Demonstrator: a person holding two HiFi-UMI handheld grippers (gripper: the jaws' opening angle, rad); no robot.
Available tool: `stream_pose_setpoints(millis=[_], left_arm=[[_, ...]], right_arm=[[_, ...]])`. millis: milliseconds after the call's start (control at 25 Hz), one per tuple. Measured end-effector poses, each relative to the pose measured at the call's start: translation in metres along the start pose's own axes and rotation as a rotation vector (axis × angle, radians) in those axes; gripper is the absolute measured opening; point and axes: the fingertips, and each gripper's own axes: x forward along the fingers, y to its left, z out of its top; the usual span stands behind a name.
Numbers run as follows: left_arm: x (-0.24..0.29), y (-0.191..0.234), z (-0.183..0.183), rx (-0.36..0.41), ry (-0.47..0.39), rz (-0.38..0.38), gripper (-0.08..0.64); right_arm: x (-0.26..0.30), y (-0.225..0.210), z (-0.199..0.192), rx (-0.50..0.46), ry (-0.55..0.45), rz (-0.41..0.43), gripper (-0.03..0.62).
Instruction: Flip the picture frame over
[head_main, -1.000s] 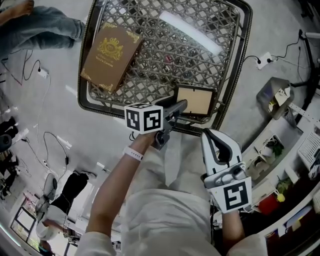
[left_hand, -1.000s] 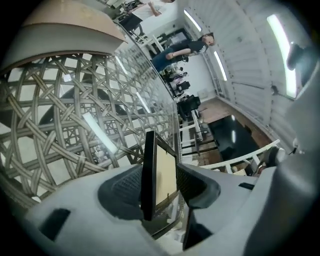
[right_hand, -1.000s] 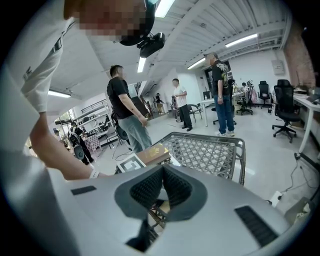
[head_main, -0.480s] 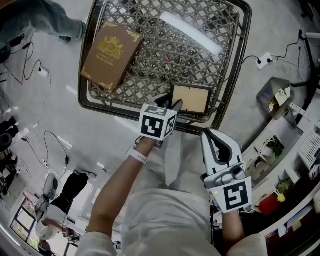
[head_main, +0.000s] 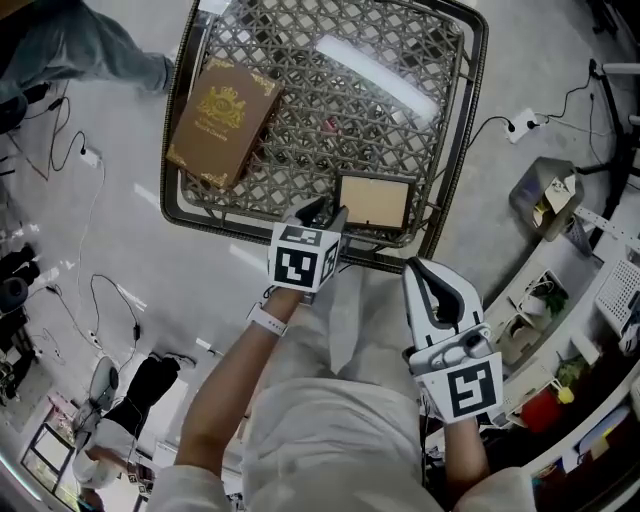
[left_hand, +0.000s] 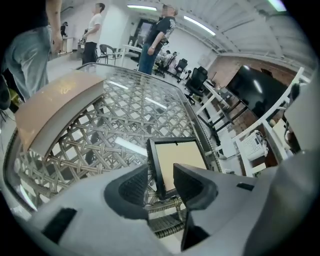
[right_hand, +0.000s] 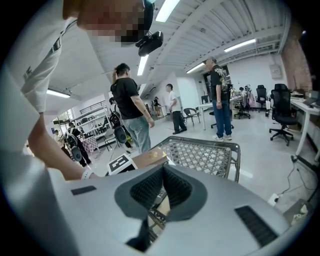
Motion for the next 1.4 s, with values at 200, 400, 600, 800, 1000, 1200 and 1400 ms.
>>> stream_pose_setpoints(millis=[200, 400, 600, 800, 1000, 1200, 1400], left_arm=[[-0.036, -0.002, 0.008, 0.024, -0.057, 0.000, 0.113], [-0.093, -0.013, 0.005, 0.000, -0.106, 0.009, 0.064], [-0.141, -0.025, 0.027, -0.004, -0.201, 0.003, 0.042], [-0.192, -0.040, 0.044, 0.039, -0.287, 0.009, 0.034], [-0.243, -0.053, 0.066, 0.103, -0.386, 0.023, 0.032], [-0.293, -0.069, 0.087, 0.156, -0.495, 0.024, 0.032], [-0.341, -0.075, 0.099, 0.236, -0.606, 0.069, 0.032]], right_arm=[[-0.008, -0.001, 0.025, -0.042, -0.038, -0.020, 0.018], [-0.029, 0.008, 0.043, -0.070, -0.041, -0.043, 0.018], [-0.035, 0.025, 0.077, -0.100, -0.099, -0.035, 0.018], [-0.046, 0.046, 0.106, -0.144, -0.155, -0.029, 0.018], [-0.057, 0.062, 0.130, -0.159, -0.212, -0.042, 0.018], [-0.068, 0.073, 0.156, -0.150, -0.289, -0.069, 0.018], [-0.074, 0.082, 0.167, -0.166, -0.334, -0.084, 0.017]])
